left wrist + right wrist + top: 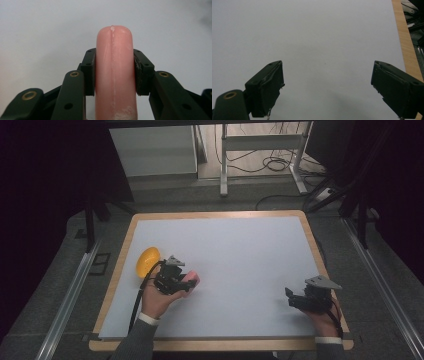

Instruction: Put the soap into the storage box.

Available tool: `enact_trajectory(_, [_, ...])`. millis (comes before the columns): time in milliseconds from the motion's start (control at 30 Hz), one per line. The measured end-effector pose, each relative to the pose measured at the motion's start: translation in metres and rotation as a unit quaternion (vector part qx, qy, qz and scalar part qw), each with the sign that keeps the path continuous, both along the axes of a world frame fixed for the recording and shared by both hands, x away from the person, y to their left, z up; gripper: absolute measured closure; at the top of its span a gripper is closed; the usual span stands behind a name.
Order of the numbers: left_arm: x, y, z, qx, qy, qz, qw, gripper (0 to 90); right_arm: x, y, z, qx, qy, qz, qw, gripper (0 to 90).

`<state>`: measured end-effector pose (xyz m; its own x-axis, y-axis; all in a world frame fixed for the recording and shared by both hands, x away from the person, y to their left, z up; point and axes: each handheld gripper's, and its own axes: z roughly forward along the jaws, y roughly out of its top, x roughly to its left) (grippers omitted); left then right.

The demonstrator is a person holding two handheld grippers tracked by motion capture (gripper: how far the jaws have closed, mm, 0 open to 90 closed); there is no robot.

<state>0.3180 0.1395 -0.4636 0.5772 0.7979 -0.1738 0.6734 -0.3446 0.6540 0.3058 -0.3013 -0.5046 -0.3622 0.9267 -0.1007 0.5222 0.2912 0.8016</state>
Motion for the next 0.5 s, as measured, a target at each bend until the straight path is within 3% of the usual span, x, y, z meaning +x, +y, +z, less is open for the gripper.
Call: enact_trajectory(500, [0.007,0.01,0.017,0.006,-0.013,0.011,0.9998,60.2,0.0,-0.002,0.001,0.003,-0.001,-0.003,1.0,10.8])
